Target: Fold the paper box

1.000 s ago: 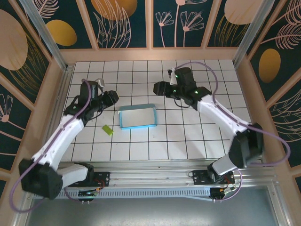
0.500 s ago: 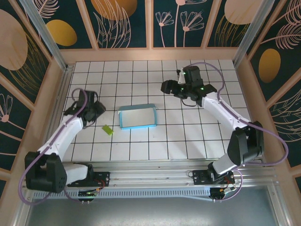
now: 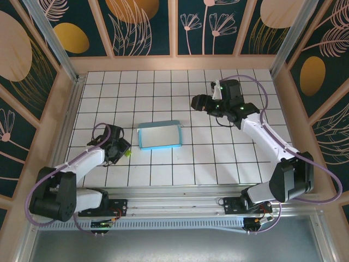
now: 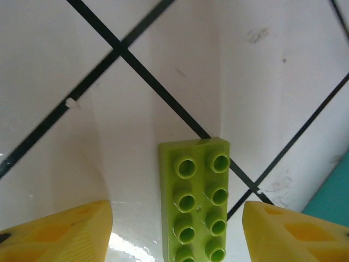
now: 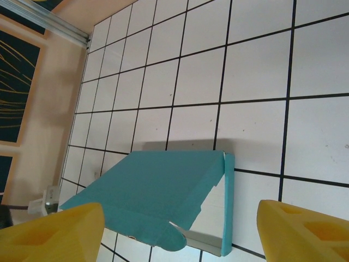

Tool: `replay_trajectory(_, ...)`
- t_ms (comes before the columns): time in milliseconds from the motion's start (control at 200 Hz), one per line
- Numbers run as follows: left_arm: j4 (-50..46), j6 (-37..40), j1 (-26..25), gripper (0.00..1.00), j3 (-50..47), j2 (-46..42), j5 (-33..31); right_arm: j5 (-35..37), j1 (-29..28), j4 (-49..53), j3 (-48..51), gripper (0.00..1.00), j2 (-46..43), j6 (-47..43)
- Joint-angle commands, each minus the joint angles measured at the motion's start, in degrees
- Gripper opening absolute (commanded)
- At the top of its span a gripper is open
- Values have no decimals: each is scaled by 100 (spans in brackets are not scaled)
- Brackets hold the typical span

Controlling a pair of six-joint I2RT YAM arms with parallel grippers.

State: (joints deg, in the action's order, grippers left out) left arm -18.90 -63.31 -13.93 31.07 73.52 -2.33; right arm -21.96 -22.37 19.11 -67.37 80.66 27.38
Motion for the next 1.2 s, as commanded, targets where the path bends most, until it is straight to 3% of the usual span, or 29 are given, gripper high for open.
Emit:
replay_trajectory(0,178,-216,-50,63,45,278,-165,41,12,-68,92,75,-213,-105)
replay_trajectory(410,35,172,-51,43,75,634,-233,84,13,-74,158,75,-383,-66)
replay_trajectory(571,-84,230,-50,35,17,409,-250,121,9,-47,160,75,-420,-75)
replay_trajectory(706,-70,333,-64,33,-68,-19,-180,152,11,-74,146,75,-479,-57)
replay_trajectory(811,91,597,-94,37,-151,-358,-19,182,9,-109,168,75,-529,-48)
replay_trajectory(966,5,582,-104,61,-116,-285,-98,200,8,-147,214,75,-569,-16)
replay_trajectory(1196,107,539,-149,67,-142,-10,-64,242,7,-94,198,75,-603,-74)
